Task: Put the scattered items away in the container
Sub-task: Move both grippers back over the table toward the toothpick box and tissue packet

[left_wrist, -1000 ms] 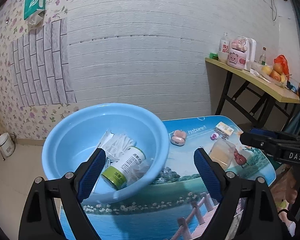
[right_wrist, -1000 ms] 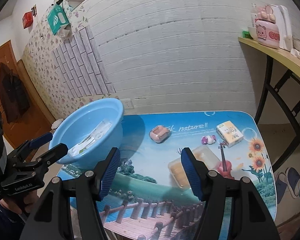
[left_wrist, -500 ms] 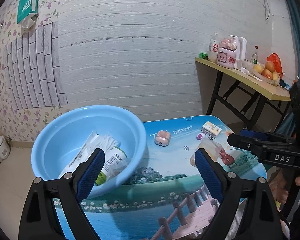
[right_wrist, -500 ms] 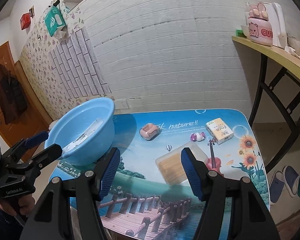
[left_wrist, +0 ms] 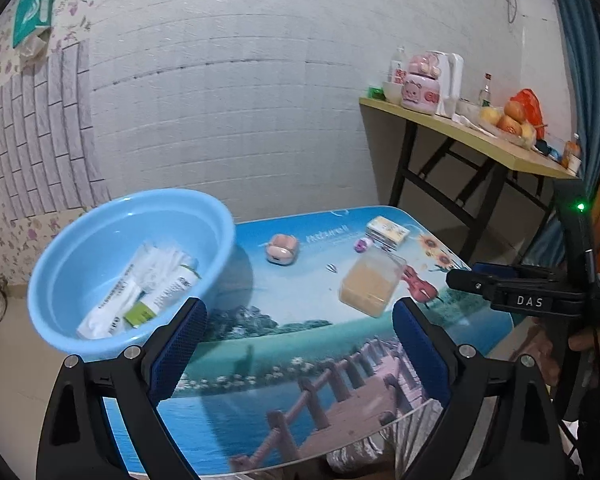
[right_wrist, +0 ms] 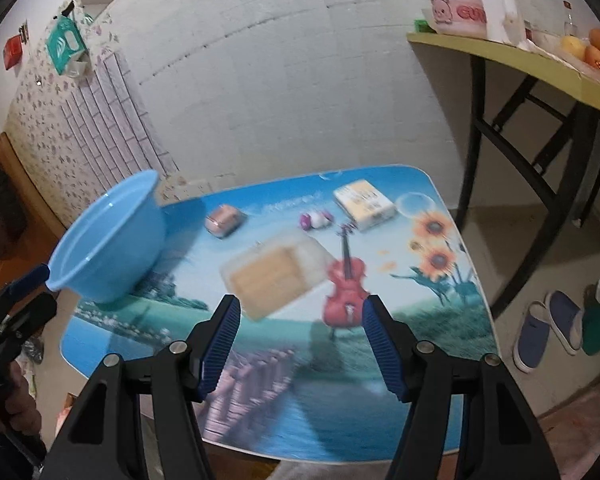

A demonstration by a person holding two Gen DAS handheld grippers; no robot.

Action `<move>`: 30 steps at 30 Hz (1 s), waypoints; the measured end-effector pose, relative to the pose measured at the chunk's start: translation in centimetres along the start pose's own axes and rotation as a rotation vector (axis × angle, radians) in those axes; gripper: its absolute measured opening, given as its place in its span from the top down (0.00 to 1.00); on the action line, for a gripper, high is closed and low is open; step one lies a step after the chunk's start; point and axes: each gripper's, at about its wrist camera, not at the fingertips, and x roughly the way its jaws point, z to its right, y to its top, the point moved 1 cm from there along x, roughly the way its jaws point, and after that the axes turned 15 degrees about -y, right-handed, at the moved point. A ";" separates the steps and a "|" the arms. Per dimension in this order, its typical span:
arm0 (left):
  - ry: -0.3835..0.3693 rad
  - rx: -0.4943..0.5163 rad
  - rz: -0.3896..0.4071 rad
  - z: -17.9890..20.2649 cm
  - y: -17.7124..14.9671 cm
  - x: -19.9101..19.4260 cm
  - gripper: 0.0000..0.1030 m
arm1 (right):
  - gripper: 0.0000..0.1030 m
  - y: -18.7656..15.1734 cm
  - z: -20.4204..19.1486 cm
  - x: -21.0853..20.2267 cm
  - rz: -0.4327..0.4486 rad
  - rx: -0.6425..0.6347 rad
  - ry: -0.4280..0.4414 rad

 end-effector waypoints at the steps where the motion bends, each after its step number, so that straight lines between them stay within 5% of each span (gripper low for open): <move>1: -0.005 0.003 -0.006 0.2 -0.1 0.3 0.05 | 0.29 -0.2 0.2 0.0 0.000 0.002 0.001; 2: -0.011 0.006 -0.012 0.5 -0.2 0.6 0.05 | 0.19 -0.3 0.3 -0.1 0.004 0.005 0.002; 4: -0.029 0.009 -0.027 1.0 -0.5 1.1 0.04 | 0.15 -0.6 0.4 -0.1 0.012 0.009 0.013; 30: -0.105 0.071 -0.118 3.1 -1.9 4.6 0.03 | 0.15 -0.6 2.4 -0.2 0.042 0.017 -0.042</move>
